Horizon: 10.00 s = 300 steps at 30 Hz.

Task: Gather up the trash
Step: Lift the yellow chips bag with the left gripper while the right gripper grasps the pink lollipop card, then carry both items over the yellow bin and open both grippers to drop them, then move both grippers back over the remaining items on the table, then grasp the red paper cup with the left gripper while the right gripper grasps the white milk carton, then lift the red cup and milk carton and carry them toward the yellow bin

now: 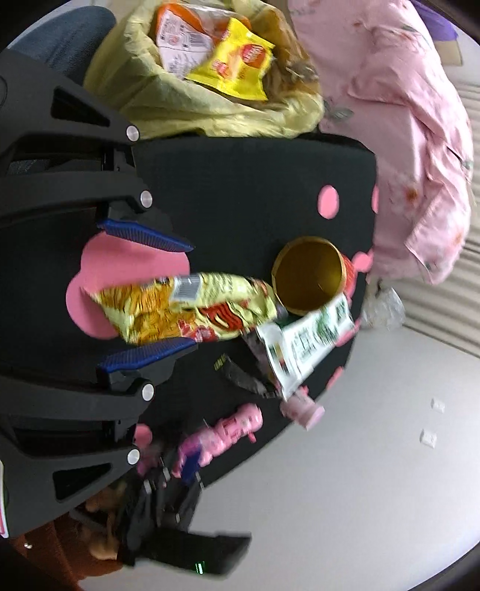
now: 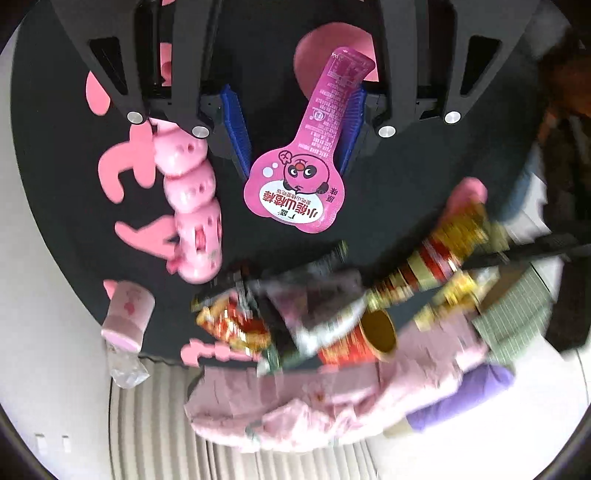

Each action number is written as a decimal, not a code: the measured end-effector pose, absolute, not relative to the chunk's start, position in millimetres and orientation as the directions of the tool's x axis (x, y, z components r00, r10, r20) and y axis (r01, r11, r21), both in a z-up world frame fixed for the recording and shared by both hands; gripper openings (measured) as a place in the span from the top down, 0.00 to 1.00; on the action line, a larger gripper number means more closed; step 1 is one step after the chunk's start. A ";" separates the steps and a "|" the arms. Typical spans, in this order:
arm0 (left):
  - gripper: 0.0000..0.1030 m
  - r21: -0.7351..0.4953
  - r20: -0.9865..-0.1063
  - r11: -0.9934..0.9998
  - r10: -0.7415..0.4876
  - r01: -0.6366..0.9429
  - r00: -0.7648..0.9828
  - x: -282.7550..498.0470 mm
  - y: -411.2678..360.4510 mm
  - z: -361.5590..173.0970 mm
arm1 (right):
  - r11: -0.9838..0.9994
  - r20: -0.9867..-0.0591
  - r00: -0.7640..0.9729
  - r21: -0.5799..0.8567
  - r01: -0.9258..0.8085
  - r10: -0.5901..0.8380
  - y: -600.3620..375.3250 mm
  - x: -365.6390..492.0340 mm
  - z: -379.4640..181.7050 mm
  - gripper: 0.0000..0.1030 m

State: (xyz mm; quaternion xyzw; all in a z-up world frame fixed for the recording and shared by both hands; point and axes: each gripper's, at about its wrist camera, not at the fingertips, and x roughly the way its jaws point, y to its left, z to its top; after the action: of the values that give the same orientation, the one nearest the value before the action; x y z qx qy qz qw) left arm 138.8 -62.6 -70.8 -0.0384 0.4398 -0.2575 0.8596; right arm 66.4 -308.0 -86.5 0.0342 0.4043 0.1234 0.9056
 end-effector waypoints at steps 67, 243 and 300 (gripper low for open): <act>0.74 -0.170 -0.841 0.985 -0.143 -0.004 0.521 225.8 134.4 -131.8 | 0.735 -0.707 0.445 0.155 -0.660 0.549 -27.9 285.6 -52.0 0.58; 0.34 -0.387 -0.651 0.775 -0.613 0.499 0.447 118.8 -37.2 -26.5 | 0.975 -0.641 0.738 0.088 -0.204 0.212 -293.0 121.1 -17.7 0.48; 0.49 -0.130 -0.536 0.971 -0.240 0.202 0.809 135.6 89.1 21.5 | 0.896 -0.465 0.791 0.011 -0.444 0.397 -192.0 94.2 37.3 0.48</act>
State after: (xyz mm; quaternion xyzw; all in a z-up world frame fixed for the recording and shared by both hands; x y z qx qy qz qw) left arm 135.6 89.1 21.5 -0.0334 0.2861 -0.1162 0.9505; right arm 94.2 -192.0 37.3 -0.0496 0.2345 0.2226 0.9450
